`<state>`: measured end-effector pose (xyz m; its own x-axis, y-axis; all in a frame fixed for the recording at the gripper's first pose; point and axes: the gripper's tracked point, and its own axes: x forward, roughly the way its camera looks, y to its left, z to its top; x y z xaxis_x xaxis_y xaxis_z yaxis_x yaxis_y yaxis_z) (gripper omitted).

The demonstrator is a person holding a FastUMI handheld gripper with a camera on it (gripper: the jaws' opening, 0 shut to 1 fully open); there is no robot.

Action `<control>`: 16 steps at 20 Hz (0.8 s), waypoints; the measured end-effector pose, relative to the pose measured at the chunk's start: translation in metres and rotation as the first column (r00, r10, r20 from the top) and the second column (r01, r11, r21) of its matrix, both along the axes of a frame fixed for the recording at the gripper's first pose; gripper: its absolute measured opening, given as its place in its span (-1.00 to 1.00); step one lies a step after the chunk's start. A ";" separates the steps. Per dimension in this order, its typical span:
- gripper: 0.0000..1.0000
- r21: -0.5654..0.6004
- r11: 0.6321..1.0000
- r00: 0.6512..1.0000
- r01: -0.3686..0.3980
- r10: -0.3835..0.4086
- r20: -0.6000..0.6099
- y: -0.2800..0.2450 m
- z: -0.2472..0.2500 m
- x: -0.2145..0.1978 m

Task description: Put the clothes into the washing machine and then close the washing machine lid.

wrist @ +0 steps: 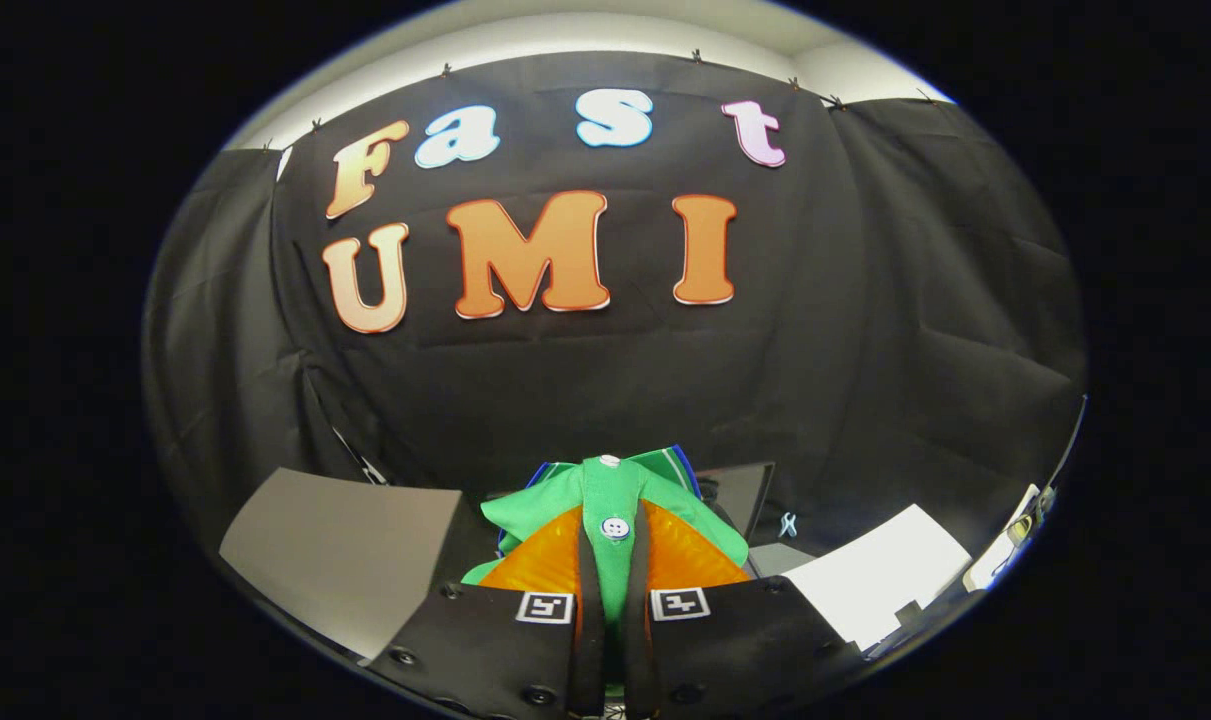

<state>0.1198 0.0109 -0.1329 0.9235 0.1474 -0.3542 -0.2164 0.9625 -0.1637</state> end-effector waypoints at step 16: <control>-0.70 -0.048 0.998 0.957 -0.051 0.035 -0.288 -0.060 -0.188 0.062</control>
<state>0.1822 -0.0495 -0.3210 0.7748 0.1581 -0.6122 -0.3032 0.9426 -0.1403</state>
